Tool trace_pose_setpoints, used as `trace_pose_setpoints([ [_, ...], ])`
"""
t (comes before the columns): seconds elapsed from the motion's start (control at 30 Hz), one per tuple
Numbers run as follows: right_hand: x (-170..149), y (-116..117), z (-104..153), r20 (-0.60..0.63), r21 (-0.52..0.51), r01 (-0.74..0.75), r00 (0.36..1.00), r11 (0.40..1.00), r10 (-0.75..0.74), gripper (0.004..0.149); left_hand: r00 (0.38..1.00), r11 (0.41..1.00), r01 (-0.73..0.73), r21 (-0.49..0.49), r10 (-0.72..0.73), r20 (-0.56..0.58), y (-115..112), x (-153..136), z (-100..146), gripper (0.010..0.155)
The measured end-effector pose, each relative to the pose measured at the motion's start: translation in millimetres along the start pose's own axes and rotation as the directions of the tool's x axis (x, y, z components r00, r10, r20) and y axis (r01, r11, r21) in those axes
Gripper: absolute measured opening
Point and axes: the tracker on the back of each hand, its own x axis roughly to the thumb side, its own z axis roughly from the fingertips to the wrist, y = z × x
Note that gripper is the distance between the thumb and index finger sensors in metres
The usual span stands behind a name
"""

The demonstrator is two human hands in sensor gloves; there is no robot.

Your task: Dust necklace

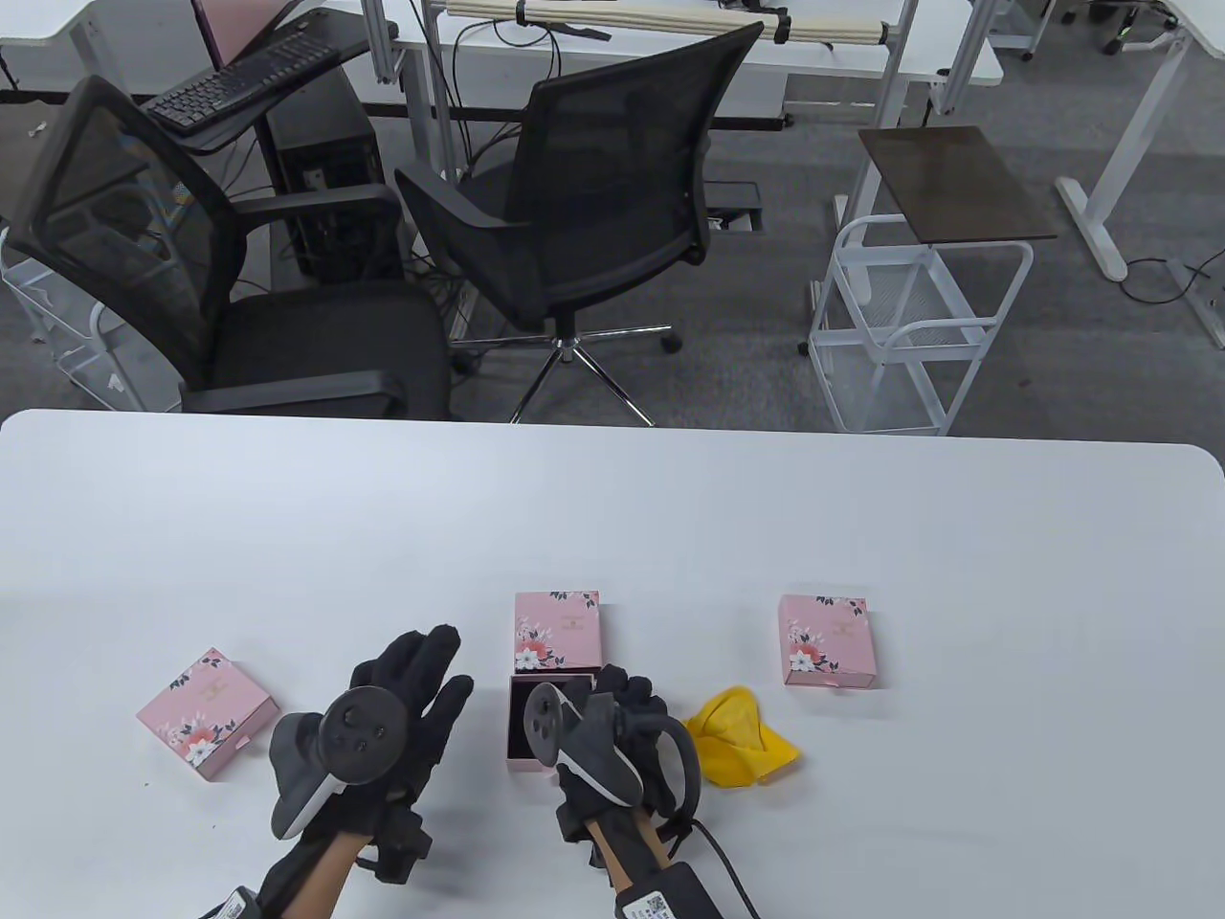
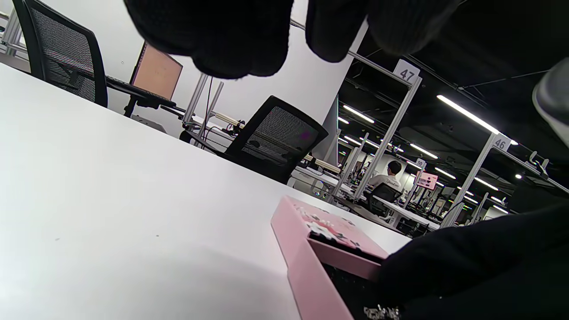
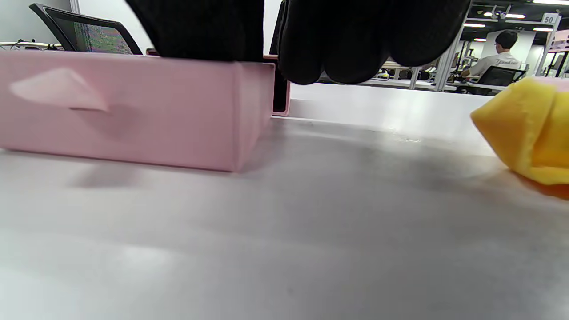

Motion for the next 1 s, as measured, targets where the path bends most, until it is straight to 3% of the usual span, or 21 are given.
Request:
trace_pose_setpoints([
  [0.53,3.0,-2.0,2.5,0.045,0.01,-0.013,0.999,1.0,0.012,0.04,1.0,1.0,-0.014,0.016,0.014,-0.003,0.7,-2.7,0.7,0.059],
  [0.9,-7.9,-49.6,19.4,0.113,-0.19,0.265,0.962,0.945,-0.247,0.042,1.0,1.0,-0.024,0.013,0.024,-0.005,0.1,-4.6,-0.1,0.059],
  [1.0,-9.3,-66.4,22.1,0.138,-0.193,0.317,0.946,0.929,-0.294,0.043,1.0,1.0,-0.028,0.01,0.028,-0.014,-0.8,-8.9,-2.2,0.059],
])
